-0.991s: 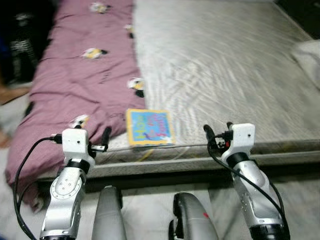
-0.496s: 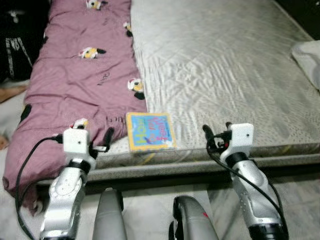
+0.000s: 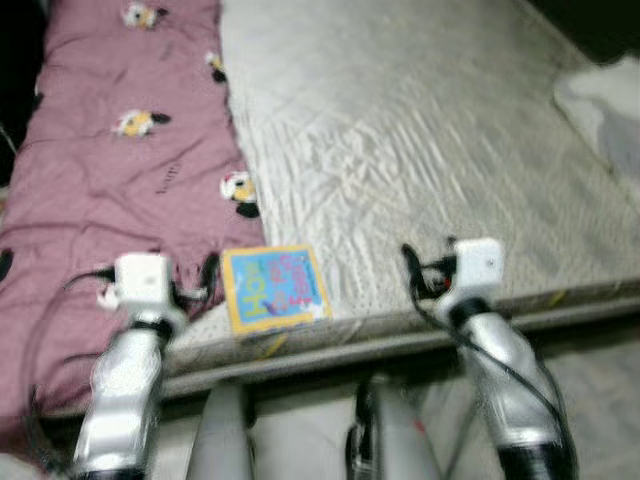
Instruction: Clean up the room
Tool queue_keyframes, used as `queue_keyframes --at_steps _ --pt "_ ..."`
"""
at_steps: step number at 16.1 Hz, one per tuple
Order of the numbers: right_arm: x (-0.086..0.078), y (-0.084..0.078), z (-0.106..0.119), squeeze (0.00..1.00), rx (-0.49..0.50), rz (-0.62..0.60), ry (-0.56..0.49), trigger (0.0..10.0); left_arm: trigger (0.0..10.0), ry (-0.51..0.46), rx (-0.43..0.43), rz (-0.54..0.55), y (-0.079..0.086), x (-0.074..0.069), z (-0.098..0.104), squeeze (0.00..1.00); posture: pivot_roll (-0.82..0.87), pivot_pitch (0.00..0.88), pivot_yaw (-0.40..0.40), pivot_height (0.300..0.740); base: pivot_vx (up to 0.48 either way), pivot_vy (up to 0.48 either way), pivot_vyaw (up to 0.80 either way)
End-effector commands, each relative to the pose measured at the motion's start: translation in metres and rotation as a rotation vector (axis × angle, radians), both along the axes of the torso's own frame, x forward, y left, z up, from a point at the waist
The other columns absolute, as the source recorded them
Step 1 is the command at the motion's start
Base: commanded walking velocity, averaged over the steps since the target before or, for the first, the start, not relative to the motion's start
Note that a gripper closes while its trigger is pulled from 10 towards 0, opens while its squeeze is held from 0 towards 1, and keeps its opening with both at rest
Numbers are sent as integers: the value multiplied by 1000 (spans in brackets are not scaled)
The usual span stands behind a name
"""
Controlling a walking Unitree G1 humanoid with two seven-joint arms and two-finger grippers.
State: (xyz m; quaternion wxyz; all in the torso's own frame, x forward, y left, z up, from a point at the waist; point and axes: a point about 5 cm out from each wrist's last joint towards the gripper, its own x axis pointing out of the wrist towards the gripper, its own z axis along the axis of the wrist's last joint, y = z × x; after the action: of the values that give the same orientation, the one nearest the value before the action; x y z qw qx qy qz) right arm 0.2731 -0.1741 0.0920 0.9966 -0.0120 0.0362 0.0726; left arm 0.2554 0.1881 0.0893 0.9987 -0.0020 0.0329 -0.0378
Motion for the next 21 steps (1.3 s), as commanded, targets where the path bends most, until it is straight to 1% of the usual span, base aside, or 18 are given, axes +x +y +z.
queue_keyframes --at_steps 1,3,4,5,7,10,14,15,17,21 --pt "-1 -3 2 0 -1 -11 -4 10000 10000 57 3 23 5 -4 -9 0 -6 147 -57 631 0 0 -438" --pt "-1 -4 1 0 -2 -10 -1 10000 10000 89 15 46 12 -4 -14 0 -7 149 -58 631 0 0 -556" --pt "-2 -4 1 0 -5 -8 0 10000 10000 98 8 58 14 -4 -16 0 -9 152 -60 631 0 0 -506" --pt "-3 -4 1 0 -8 -6 2 10000 10000 104 -11 86 17 -4 -17 0 -11 156 -63 618 0 0 -413" --pt "-4 -6 1 0 -13 -3 5 10000 10000 115 -39 128 21 -6 -19 0 -13 160 -70 613 0 0 0" --pt "-4 -6 0 0 -20 9 12 10000 10000 101 -44 180 25 -7 -18 0 -11 162 -79 613 0 0 0" --pt "-4 -3 -1 0 -38 36 14 10000 10000 94 -43 182 25 -7 -17 0 -10 162 -81 613 0 0 0" --pt "-4 -2 -1 0 -52 46 14 10000 10000 95 -43 185 25 -7 -16 0 -10 162 -81 613 0 0 800" --pt "-4 -3 -2 0 -47 37 19 10000 10000 98 -45 186 25 -7 -17 0 -10 162 -81 613 0 0 800" --pt "-4 -5 -1 0 -34 23 19 10000 10000 118 -41 175 25 -7 -20 0 -13 165 -78 613 0 0 0"
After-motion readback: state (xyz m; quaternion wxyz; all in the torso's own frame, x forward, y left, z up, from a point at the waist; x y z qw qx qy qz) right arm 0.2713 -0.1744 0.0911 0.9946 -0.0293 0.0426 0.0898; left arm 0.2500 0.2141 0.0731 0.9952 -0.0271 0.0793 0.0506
